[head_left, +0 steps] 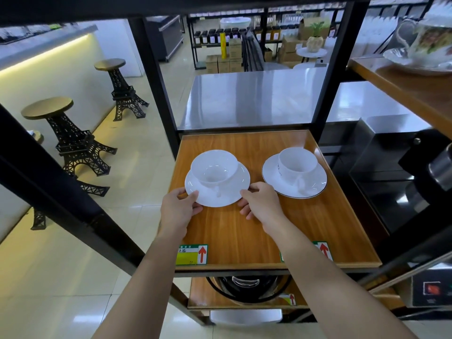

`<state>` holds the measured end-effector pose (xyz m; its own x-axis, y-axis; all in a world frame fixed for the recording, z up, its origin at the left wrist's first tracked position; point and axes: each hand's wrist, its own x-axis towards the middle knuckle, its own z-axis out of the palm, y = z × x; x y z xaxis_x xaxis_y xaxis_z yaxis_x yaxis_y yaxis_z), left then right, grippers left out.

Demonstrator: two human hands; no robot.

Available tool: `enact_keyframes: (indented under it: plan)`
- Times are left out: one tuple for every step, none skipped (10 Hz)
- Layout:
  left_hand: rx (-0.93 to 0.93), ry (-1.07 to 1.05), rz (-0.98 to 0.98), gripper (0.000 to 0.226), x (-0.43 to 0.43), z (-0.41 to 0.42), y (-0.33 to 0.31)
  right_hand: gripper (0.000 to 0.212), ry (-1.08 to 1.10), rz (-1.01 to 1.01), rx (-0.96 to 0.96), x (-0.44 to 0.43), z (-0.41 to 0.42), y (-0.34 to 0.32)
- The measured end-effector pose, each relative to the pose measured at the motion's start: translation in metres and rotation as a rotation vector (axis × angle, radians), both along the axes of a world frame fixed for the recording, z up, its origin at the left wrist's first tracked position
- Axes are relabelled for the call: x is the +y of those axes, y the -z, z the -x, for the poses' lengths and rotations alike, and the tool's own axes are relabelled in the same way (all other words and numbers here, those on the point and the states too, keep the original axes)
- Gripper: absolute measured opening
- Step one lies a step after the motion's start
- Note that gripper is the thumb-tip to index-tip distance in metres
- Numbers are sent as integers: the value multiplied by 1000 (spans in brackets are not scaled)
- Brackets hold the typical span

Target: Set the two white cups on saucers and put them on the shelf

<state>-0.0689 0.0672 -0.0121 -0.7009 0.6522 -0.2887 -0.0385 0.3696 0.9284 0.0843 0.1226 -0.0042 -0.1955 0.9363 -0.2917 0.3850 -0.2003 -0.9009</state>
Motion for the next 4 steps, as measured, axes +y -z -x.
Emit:
enact_keyframes:
  plan:
    - [-41, 16, 32, 44, 1, 2, -4, 37, -8, -17, -4, -15, -10, -4]
    - [-17, 47, 69, 42, 1, 5, -7, 41, -32, -33, -26, -30, -31, -9]
    - [127, 107, 153, 48, -6, 2, -19, 35, -101, -19, -53, -43, -53, -16]
    - [318, 134, 142, 53, -20, -7, -33, 30, -134, -35, -25, -58, -77, -26]
